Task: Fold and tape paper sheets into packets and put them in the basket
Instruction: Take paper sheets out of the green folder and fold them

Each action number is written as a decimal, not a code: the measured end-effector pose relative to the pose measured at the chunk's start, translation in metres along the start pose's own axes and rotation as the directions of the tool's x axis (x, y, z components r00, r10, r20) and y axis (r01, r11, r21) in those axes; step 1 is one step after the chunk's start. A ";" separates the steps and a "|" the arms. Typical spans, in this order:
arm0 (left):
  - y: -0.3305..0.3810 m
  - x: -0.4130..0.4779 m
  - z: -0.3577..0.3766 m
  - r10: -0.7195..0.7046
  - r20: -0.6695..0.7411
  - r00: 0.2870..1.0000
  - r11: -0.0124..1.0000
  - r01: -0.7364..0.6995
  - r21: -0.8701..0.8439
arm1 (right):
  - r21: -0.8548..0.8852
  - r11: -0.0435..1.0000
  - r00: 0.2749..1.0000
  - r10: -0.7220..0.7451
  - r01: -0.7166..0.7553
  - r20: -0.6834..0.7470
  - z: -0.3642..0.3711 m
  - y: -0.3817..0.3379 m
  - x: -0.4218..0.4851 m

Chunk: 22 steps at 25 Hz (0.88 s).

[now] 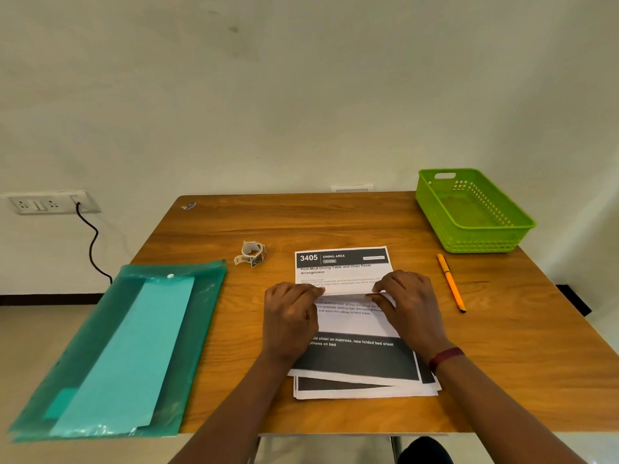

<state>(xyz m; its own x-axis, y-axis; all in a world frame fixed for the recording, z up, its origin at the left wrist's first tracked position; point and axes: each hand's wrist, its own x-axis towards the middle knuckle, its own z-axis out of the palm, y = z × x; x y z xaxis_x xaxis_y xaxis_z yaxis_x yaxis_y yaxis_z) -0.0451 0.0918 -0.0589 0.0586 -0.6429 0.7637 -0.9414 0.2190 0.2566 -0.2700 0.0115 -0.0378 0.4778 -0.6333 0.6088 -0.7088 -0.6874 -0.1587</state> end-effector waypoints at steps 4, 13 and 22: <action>-0.001 -0.002 -0.001 -0.012 0.102 0.995 1.000 0.013 -0.004 | -0.040 0.999 0.998 0.021 -0.018 0.061 0.000 -0.011 -0.013; 0.004 0.001 -0.001 -0.148 0.555 0.818 0.988 0.142 0.054 | -0.029 0.991 0.893 0.132 -0.132 0.431 0.010 -0.014 -0.017; 0.005 0.005 -0.002 -0.123 0.754 0.646 0.983 -0.023 0.180 | -0.154 0.988 0.756 0.095 0.008 0.648 0.013 -0.018 -0.013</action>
<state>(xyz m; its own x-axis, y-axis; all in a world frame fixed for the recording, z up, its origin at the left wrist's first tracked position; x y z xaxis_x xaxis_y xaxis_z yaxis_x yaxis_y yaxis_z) -0.0485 0.0909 -0.0531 -0.0968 -0.9952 0.0152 -0.9869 0.0979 0.1282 -0.2563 0.0276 -0.0531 0.6302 -0.7743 -0.0581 -0.7763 -0.6295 -0.0322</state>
